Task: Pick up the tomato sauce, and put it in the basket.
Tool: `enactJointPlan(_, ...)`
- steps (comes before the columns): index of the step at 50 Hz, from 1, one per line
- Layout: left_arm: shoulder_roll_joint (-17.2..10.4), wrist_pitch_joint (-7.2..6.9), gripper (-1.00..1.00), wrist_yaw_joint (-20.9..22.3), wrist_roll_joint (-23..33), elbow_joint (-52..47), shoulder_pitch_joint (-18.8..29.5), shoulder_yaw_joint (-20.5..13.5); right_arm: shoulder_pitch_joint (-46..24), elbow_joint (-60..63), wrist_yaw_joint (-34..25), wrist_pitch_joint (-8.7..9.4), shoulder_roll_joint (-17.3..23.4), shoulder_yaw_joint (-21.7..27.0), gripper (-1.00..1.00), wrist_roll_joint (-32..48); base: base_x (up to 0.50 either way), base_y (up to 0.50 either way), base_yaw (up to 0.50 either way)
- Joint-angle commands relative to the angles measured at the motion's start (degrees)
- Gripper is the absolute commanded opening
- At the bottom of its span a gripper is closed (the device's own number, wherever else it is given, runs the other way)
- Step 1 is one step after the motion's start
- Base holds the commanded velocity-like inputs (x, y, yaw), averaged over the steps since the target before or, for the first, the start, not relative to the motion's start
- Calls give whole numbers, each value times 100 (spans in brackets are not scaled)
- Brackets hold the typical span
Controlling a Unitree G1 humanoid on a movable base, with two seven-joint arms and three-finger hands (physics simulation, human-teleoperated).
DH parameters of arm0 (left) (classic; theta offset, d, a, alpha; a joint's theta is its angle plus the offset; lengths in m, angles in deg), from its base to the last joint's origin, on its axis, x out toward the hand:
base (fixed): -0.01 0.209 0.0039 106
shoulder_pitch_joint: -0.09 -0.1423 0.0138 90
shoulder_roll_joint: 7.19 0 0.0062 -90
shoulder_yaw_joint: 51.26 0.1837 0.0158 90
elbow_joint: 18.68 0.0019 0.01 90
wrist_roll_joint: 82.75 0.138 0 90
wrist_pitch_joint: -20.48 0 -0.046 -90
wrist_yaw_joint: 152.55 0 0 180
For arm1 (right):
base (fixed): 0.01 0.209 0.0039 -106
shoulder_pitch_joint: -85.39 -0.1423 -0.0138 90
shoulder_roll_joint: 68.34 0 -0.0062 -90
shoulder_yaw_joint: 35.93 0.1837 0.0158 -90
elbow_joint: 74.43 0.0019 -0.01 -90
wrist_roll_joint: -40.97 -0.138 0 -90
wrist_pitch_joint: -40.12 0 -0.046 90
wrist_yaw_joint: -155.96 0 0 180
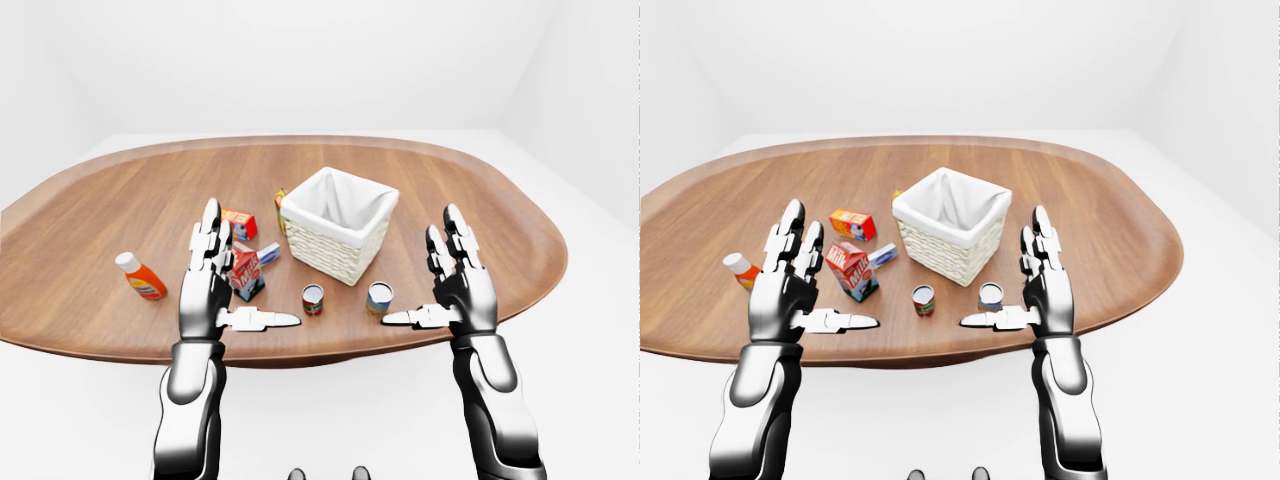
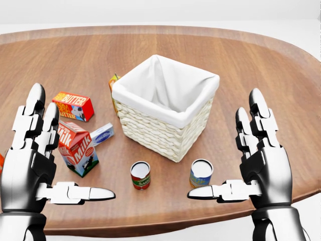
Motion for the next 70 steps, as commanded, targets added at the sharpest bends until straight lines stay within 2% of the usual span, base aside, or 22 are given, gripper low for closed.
enactJointPlan(1,8,0,100,5,7,-14,-19,6,6,-14,10,0,6,13,100,-17,0,-50,0)
enactJointPlan(8,8,0,100,2,5,-55,-11,5,7,4,12,0,10,12,100,-17,-1,-50,0)
enactJointPlan(25,18,0,100,5,32,-71,-26,38,4,90,60,0,8,-13,100,38,0,0,0)
enactJointPlan(29,18,0,100,4,30,-68,-26,38,85,251,-88,0,10,-23,100,-127,0,0,0)
enactJointPlan(48,17,0,100,11,26,-99,-38,33,72,219,-70,0,5,-28,100,-51,49,0,0)
enactJointPlan(70,11,0,100,18,46,-124,-43,52,37,114,-25,0,-1,-27,100,2,1,0,0)
